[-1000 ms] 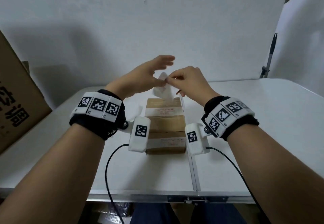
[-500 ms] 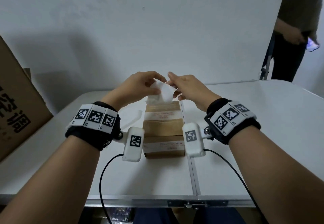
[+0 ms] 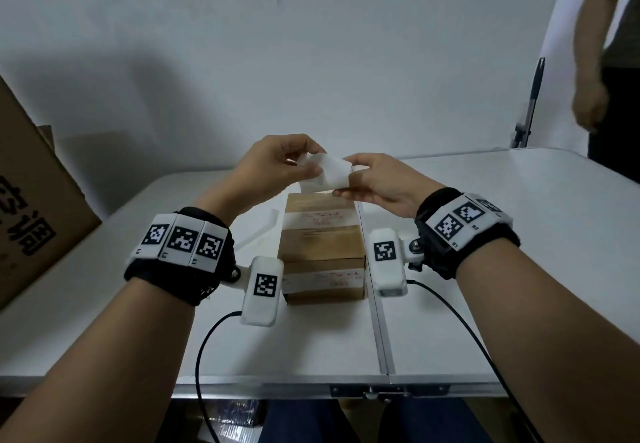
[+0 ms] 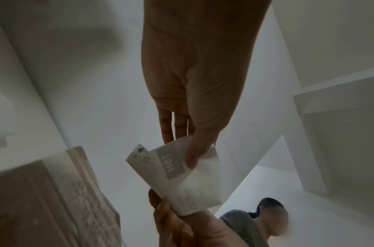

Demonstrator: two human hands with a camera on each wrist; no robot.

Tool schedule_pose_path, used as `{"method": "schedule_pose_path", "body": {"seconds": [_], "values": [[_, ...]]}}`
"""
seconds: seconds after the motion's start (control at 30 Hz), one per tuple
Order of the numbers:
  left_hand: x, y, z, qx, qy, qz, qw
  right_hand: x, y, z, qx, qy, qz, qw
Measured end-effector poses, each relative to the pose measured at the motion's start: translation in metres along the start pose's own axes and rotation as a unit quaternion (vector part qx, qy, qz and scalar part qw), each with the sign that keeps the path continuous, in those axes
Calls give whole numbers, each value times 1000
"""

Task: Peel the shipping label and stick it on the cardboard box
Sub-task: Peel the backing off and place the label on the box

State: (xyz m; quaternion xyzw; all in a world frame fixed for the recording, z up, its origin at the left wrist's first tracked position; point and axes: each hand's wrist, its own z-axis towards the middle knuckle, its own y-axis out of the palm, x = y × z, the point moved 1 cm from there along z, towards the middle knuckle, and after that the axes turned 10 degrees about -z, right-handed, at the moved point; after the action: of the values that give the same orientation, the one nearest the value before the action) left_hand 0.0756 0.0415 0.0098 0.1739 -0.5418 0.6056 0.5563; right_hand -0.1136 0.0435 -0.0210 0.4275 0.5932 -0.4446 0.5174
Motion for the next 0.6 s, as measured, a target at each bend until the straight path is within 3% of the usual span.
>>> {"method": "schedule_pose_path", "body": {"seconds": [0.13, 0.3, 0.43, 0.6], "values": [[3, 0, -7, -33, 4, 35, 999, 4, -4, 0, 54, -13, -17, 998], [-8, 6, -19, -62, 7, 90, 994, 10, -4, 0, 53, -23, -32, 998], [-14, 14, -26, -50, 8, 104, 993, 14, -6, 0, 34, -13, -63, 997], [-18, 22, -33, -40, 45, 148, 987, 19, -11, 9, 93, -32, -112, 989]]}}
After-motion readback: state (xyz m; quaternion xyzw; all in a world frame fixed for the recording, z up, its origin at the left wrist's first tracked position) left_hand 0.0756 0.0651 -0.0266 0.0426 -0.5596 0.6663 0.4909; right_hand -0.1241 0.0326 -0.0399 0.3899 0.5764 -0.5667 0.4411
